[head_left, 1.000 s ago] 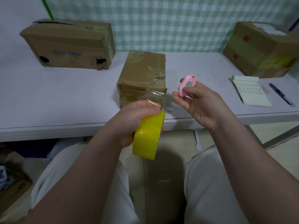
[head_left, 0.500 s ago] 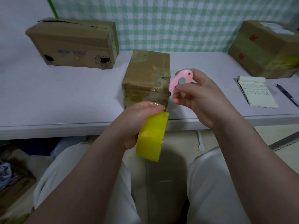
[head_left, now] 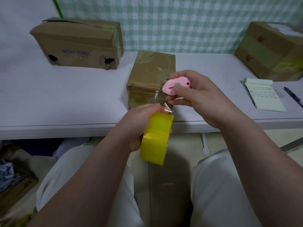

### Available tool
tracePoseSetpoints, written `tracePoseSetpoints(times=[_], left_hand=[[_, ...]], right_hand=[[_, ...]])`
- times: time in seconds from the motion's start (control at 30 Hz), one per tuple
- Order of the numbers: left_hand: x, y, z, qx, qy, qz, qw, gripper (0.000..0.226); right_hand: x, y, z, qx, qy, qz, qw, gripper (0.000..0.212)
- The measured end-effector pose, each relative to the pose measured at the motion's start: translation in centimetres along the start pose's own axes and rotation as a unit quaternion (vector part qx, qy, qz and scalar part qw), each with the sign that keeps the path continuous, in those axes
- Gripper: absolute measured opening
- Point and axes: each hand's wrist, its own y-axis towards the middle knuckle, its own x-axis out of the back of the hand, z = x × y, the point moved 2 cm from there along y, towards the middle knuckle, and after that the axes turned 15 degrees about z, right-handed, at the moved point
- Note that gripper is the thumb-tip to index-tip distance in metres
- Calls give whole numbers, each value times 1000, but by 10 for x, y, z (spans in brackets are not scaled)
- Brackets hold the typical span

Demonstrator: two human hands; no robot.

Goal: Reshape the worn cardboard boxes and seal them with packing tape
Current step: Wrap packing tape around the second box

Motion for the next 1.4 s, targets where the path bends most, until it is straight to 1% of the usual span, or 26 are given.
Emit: tracePoseSetpoints(times=[0.07, 0.17, 0.23, 0.3, 0.5, 0.63, 0.83, 1.0, 1.17, 1.23, 1.3, 1.4], left_hand=[[1, 1, 0, 2, -4, -2, 1000, 25], [0, 0, -1, -1, -3, -3, 1000, 27], [-1, -2, -1, -10, 1, 1, 1000, 21], [-1, -3, -2, -17, 0, 2, 1000, 14], [-2, -3, -2, -29, 1, 7, 1000, 8], [-2, -3, -2, -31, 1, 13, 999, 10], [0, -1, -1, -32, 11, 18, 999, 11], [3, 0, -1, -21, 27, 10, 999, 15], [4, -2, -2, -19, 30, 11, 999, 22], [4, -2, -3, -13, 36, 5, 999, 24], [4, -2, -4, -7, 39, -1, 999, 20], [5, -2, -4, 3, 49, 1, 999, 17]], right_hand=[[1, 1, 0, 1, -81, -7, 997, 17], [2, 3, 2, 4, -212, -36, 977, 16], [2, 3, 4, -2, -268, -43, 963, 15], [2, 3, 7, -6, -301, -48, 952, 14], [-2, 4, 11, 0, -352, -55, 934, 15], [-7, 6, 12, 11, -403, -49, 914, 16], [-10, 8, 15, 21, -451, -39, 892, 14], [-8, 6, 14, 23, -466, -35, 884, 13], [5, -2, 15, 0, -467, -32, 884, 13], [11, -5, 15, -9, -484, -30, 874, 12], [18, -6, 12, -34, -501, -30, 864, 12], [28, -7, 2, -69, -495, -55, 864, 14]])
